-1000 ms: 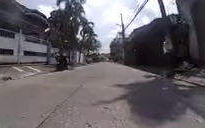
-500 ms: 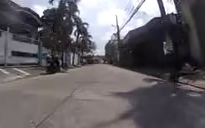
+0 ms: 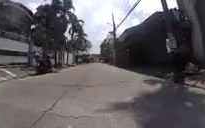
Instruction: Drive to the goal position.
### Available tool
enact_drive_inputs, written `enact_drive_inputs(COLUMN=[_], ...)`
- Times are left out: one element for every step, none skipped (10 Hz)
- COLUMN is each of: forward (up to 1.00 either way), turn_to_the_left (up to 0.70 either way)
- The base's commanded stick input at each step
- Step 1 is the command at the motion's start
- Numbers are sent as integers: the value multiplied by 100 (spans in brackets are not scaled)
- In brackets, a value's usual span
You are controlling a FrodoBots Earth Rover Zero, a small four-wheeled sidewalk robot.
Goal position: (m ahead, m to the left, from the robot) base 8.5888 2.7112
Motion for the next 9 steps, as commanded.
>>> enact_drive_inputs(forward=[97, 97, 97, 97, 97, 97, 97, 97, 97], turn_to_the_left=[0, 0, 0, 0, 0, 0, 0, 0, 0])
